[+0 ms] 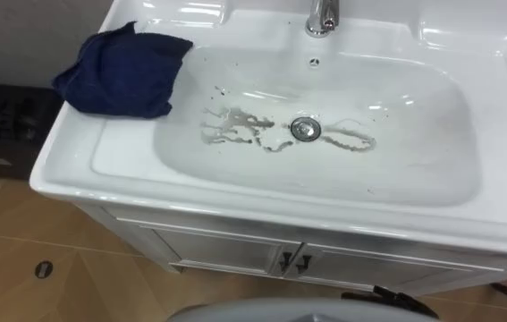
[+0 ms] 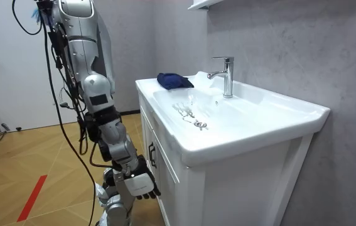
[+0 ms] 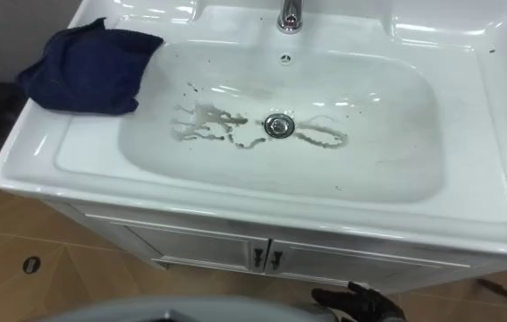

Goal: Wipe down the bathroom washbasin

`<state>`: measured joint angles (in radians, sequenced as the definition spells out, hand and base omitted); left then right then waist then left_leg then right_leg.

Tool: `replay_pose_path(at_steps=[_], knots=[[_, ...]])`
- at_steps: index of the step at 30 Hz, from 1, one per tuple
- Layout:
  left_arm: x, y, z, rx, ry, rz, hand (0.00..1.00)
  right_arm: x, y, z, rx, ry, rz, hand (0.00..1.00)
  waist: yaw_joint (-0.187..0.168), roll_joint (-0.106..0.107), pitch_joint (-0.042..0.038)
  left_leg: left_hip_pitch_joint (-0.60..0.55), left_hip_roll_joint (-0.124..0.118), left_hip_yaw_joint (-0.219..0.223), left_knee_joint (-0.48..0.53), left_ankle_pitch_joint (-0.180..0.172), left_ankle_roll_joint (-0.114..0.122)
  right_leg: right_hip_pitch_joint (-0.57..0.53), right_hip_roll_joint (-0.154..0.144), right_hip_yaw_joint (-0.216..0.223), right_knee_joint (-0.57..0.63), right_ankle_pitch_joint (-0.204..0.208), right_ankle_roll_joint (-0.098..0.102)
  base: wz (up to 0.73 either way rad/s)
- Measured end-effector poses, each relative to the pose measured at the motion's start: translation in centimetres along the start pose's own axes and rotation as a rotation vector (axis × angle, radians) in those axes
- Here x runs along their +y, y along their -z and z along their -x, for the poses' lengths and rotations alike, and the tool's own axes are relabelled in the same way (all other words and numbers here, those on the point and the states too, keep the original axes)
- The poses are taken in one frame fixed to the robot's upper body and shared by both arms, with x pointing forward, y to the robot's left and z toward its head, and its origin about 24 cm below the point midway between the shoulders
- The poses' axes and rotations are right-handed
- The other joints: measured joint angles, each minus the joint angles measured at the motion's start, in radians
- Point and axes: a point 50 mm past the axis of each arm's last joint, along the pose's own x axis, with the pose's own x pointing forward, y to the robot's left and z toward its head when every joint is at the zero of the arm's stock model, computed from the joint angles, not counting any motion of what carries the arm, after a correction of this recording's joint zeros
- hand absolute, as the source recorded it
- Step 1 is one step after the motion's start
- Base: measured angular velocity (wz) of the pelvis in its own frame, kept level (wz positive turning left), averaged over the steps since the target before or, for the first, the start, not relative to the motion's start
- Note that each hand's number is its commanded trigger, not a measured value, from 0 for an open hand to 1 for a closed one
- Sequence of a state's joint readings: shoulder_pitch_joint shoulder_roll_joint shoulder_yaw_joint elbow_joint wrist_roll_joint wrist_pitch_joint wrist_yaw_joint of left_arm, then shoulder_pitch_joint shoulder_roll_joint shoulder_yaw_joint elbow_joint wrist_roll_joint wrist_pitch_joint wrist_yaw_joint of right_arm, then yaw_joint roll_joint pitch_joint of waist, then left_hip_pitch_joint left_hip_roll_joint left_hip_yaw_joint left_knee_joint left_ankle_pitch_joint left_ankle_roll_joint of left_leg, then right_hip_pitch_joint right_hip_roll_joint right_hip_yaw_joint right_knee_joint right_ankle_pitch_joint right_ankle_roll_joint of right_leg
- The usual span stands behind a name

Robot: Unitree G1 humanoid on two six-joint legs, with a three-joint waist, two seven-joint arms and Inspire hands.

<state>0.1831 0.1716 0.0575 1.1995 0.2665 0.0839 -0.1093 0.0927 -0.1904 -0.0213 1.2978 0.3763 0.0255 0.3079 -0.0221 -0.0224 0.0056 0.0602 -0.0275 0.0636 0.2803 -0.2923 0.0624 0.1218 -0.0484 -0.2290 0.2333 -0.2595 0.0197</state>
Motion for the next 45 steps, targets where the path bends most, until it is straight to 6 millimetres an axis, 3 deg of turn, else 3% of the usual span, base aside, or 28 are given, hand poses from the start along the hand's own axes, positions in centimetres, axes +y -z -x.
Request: replay_pose_path(at_steps=[15,22,26,29,33,35,37,38,41,45], knots=[[0.3,0.2,0.0,0.006,-0.044,0.025,0.0,-0.4,0.1,0.1,0.011,0.012,0.001,0.0,0.003,0.013,-0.0006,-0.017,0.0,-0.019,0.009,0.001,-0.002,0.005,0.004,-0.026,-0.029,0.012,0.0,0.03],[1.3,0.8,0.2,0.001,-0.112,0.299,0.0,-0.4,-0.4,0.1,0.018,0.014,0.013,0.0,0.01,0.019,-0.0022,-0.012,-0.003,-0.026,0.005,0.001,-0.002,0.022,0.004,-0.028,-0.03,0.012,0.0,0.03],[2.2,1.7,0.4,0.017,-0.215,0.413,0.0,-0.9,0.2,0.3,0.028,0.03,0.0,0.0,0.035,0.02,-0.0006,0.003,-0.003,-0.038,0.002,0.001,-0.002,0.037,0.005,-0.034,-0.034,0.012,0.0,0.07],[3.0,2.2,0.6,0.02,-0.304,0.491,0.0,-1.3,0.1,0.4,0.028,0.044,0.014,0.0,0.049,0.033,-0.004,0.006,-0.004,-0.042,-0.001,0.001,-0.003,0.041,0.005,-0.035,-0.04,0.012,0.0,0.05],[5.3,2.2,1.3,-0.02,-0.458,0.629,0.0,-2.0,-0.2,0.6,0.027,0.092,0.038,0.0,0.059,0.048,-0.0019,0.001,-0.006,-0.058,0.006,0.002,-0.006,0.049,0.006,-0.051,-0.047,0.013,-0.001,0.13],[7.5,1.2,2.0,-0.09,-0.577,0.692,0.0,-3.0,-0.4,1.0,0.025,0.138,0.053,0.0,0.057,0.055,0.0016,0.0,-0.013,-0.081,0.006,0.005,-0.008,0.052,0.003,-0.071,-0.046,0.013,-0.001,0.21],[9.3,-0.2,2.8,-0.172,-0.667,0.709,0.0,-3.7,-0.6,1.2,0.024,0.18,0.066,0.0,0.077,0.06,0.0029,0.001,-0.017,-0.086,-0.002,0.01,-0.008,0.051,0.001,-0.073,-0.047,0.013,-0.001,0.1],[10.5,-1.3,3.4,-0.228,-0.72,0.723,0.0,-4.1,-0.5,1.4,0.028,0.197,0.077,0.0,0.084,0.069,-0.0005,0.001,-0.018,-0.09,-0.005,0.013,-0.008,0.051,-0.001,-0.075,-0.046,0.012,-0.001,0.08],[14.0,-4.7,6.4,-0.436,-0.889,0.782,0.0,-4.3,-0.5,1.5,0.038,0.224,0.134,0.0,0.108,0.071,-0.0037,-0.009,-0.018,-0.091,-0.007,0.018,-0.01,0.035,0.0,-0.074,-0.045,0.012,-0.001,0.02],[17.1,-8.0,10.7,-0.67,-1.058,0.805,0.0,-4.8,-0.3,1.7,0.04,0.259,0.153,0.0,0.115,0.077,-0.0055,-0.009,-0.021,-0.097,-0.006,0.02,-0.01,0.035,-0.001,-0.075,-0.047,0.012,-0.001,0.02]])
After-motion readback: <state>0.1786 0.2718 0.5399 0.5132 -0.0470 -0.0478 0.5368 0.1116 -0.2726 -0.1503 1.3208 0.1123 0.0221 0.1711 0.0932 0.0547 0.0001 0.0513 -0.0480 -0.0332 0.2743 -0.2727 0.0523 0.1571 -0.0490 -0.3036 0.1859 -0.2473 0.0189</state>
